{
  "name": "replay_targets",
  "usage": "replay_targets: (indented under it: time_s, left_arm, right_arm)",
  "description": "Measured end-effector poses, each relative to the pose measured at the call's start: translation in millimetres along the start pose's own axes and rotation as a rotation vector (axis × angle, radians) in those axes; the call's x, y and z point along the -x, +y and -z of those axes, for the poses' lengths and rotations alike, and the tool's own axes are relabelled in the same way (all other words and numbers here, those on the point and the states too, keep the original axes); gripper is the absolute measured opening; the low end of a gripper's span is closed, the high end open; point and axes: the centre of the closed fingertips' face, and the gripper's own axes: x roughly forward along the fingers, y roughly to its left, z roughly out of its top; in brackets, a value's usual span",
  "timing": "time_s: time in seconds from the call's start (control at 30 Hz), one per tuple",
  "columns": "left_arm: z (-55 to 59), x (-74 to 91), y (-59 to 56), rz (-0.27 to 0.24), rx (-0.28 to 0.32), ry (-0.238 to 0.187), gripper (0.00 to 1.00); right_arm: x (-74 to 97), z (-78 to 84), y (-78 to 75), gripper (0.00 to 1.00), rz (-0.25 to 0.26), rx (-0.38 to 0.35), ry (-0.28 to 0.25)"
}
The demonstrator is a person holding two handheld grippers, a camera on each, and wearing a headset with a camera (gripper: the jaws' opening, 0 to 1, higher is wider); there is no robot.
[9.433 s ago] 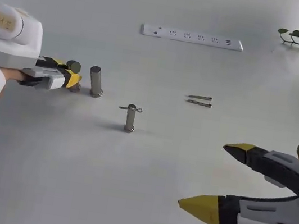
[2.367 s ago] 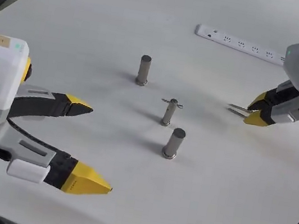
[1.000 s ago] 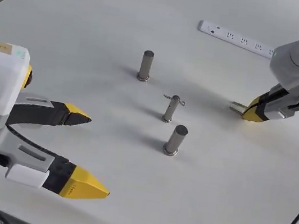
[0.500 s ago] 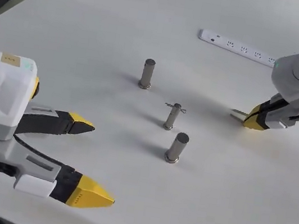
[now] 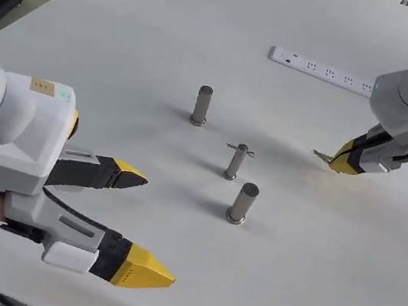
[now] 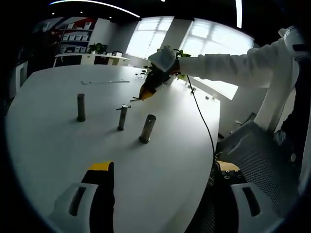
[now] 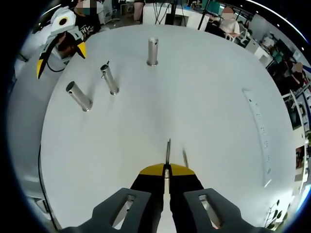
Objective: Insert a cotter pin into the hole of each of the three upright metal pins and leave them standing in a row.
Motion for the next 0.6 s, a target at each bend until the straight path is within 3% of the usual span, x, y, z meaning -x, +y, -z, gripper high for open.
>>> replay_targets:
  time_s: [0.07,0.27,0.4,0.57,0.6]
  left_arm:
    - [-6.5,-2.1,-0.6,-0.002,-0.029,-0.029,0.82]
    - [-14.5,-5.7,-3.1,-0.001,-0.041,-0.037,0.75]
    - [-23.9,-8.1,-1.4,-0.016,-0.051,-0.049,0.76]
    - [-39.9,-10.1,-1.0,-0.009,-0.03,-0.078,0.67]
    - [-48.2,-11.5,-1.3,-0.001,0.003,-0.104,0.66]
  right_arm:
    - [5.2,-5.5,3.3,0.0,0.006,0.01,-0.027]
    - [29.6,-21.8,17.4,0.0,0.057,0.033,-0.119]
    - [44.1,-28.5,30.8,0.0,0.083,0.057,-0.168]
    - [57.1,-34.0,44.6,0.0,0.115,0.076,-0.211]
    - [60.3,-36.2,48.6,0.0,0.122,0.077,-0.226]
